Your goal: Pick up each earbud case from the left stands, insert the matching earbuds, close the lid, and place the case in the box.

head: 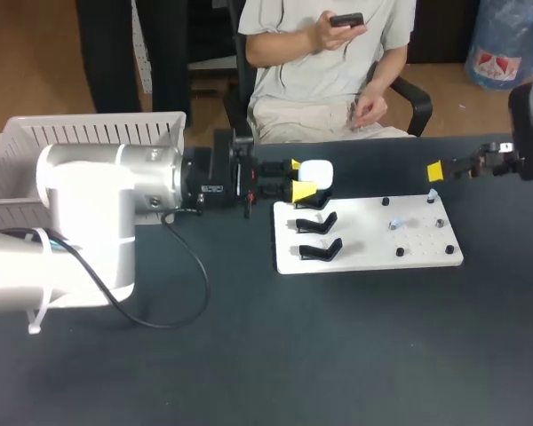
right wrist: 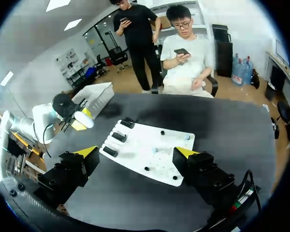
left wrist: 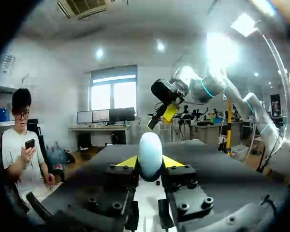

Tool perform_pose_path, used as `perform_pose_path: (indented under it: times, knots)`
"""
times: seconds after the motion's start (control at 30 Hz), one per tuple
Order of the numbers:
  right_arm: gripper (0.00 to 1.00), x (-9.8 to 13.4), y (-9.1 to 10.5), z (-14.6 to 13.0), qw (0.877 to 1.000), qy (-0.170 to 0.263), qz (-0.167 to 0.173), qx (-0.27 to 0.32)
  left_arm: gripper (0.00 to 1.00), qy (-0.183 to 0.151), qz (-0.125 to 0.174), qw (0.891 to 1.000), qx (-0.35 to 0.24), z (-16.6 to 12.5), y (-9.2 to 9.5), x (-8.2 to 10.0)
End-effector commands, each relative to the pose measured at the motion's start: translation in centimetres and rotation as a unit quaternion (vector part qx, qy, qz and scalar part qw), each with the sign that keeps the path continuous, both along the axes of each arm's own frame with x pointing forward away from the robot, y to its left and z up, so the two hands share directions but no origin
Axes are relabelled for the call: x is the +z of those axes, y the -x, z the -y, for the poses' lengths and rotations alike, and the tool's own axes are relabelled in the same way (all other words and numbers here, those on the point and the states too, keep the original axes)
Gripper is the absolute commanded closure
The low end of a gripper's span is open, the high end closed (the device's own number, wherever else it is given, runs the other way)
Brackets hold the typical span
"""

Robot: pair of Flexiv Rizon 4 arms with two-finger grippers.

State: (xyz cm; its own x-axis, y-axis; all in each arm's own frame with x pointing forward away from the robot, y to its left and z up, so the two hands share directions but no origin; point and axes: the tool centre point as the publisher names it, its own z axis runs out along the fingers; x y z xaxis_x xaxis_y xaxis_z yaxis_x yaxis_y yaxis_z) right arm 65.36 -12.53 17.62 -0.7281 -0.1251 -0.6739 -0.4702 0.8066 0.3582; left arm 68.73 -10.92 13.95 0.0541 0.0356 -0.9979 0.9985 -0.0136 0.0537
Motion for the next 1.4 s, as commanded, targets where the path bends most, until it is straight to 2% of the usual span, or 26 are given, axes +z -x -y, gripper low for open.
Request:
perform_pose_path:
  times: [0.03, 0.23, 0.83, 1.4]
  knots:
    - [0.0, 0.8, 1.6, -1.9, 1.0, 0.014, -0.006, 0.006, 1.0, 0.008, 0.004, 1.0, 0.0, 0.2, 0.1, -0.3]
    - [0.0, 0.4, 2.5, -4.9, 0.999, 0.027, -0.018, 0.035, 1.0, 0.014, 0.004, 1.0, 0.0, 0.6, 0.5, -0.6]
    - [0.0, -1.1, 2.2, -11.3, 0.993, 0.04, -0.052, 0.099, 1.0, 0.016, 0.009, 1.0, 0.001, 0.9, 0.9, -1.0]
    - [0.0, -2.2, 0.1, -12.8, 0.991, 0.043, -0.073, 0.099, 1.0, 0.016, 0.009, 1.0, 0.001, 0.9, 0.9, -1.0]
